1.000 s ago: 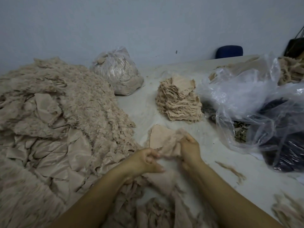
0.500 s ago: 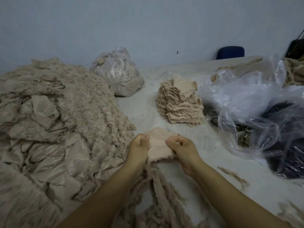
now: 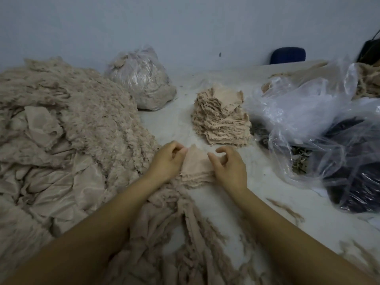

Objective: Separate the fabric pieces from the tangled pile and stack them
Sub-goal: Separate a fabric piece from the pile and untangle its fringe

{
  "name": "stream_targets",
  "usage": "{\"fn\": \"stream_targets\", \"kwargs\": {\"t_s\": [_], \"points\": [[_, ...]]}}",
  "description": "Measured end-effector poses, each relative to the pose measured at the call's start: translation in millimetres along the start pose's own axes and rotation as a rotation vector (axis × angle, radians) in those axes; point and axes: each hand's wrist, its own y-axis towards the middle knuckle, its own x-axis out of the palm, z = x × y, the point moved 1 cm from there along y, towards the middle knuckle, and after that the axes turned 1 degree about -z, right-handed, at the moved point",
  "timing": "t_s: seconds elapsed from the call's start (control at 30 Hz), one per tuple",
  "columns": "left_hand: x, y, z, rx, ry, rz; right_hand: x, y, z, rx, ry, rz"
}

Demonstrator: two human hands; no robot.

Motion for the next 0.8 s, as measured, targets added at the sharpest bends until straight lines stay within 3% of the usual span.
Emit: {"fn": "stream_targets", "kwargs": {"t_s": [0.07,0.13,0.2,0.27,0.33,0.43,0.53,0.63,0.8], "points": [[-19.1,-24.7,8.0,0.075,-0.132,-0.271,4.0,-23.5,-11.1,-0.282,0.123,-0.069],[-35.9,-51.9,11.6,0.057,-0.163,-0.670,11.8,-49.5,-20.4,-0.492,0.141,-0.303],[-46.6,-78.6,10.5,0.071,0.027,-0.962,17.7,-67.8,-22.1,-0.579,0.091,-0.539],[-47.2,-102.5,4.4,0.098,0.203,-1.107,19.1,-81.1,-21.0,-0.605,0.108,-0.620],[-40.5,-122.7,0.8,0.192,0.271,-1.095,17.0,-92.7,-19.1,-0.570,0.188,-0.626],[-28.2,-141.1,-5.2,0.336,0.273,-0.900,7.3,-101.9,-15.2,-0.413,0.247,-0.717],[-34.0,-141.2,-7.3,0.161,0.131,-0.798,-7.5,-101.8,-13.8,-0.358,0.136,-0.922],[-46.6,-135.6,-8.0,0.005,-0.004,-0.683,-16.7,-106.6,-11.8,-0.462,-0.062,-1.089],[-52.6,-136.8,-8.2,-0.341,-0.572,-0.400,-49.7,-87.2,-9.3,-0.304,-0.136,-1.182]]}}
